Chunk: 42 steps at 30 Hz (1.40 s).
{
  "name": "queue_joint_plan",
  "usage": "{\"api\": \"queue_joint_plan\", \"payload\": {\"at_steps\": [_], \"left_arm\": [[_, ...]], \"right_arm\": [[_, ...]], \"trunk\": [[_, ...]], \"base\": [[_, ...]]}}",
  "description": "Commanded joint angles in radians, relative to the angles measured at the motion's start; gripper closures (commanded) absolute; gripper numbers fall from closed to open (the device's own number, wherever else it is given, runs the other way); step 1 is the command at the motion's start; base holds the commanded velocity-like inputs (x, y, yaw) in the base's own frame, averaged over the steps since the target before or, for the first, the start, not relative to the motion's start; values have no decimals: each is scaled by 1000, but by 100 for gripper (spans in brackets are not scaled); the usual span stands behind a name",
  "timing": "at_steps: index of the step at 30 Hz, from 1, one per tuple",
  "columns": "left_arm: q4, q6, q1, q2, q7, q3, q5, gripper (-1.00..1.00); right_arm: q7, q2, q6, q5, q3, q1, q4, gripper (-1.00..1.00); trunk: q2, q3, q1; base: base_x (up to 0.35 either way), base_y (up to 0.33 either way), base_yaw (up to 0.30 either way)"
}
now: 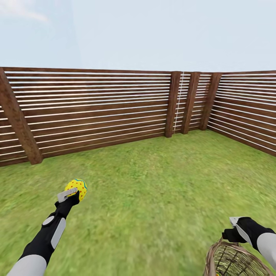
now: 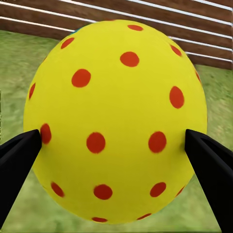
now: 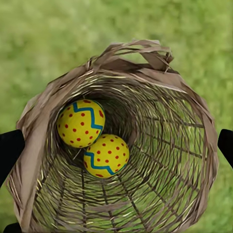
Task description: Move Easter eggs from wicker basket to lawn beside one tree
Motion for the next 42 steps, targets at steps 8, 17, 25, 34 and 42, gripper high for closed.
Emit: {"api": "queue_joint_plan", "payload": {"at_steps": [8,17,25,34,42], "left_arm": [[2,-1,-1,-1,-8,2,3,100],[2,-1,-1,-3,-8,2,3,100],[3,-1,-1,-4,-8,2,3,100],[3,-1,-1,-10,-8,2,2,100],[2,-1,-1,-10,-8,2,2,100]], "right_arm": [[2,0,5,-7,9,0,-2,-100],[2,-1,5,-7,8,0,-2,-100],[2,-24,5,-16,5,0,-1,-100],[2,-40,5,-19,4,0,33,-100],[2,-40,5,-20,3,0,33,-100]], "trunk": [[-57,-26,31],[-120,-54,65],[-176,-79,96],[-239,-108,130],[-295,-133,161]], "base": [[0,0,0],[0,0,0],[0,0,0],[0,0,0],[0,0,0]]}}
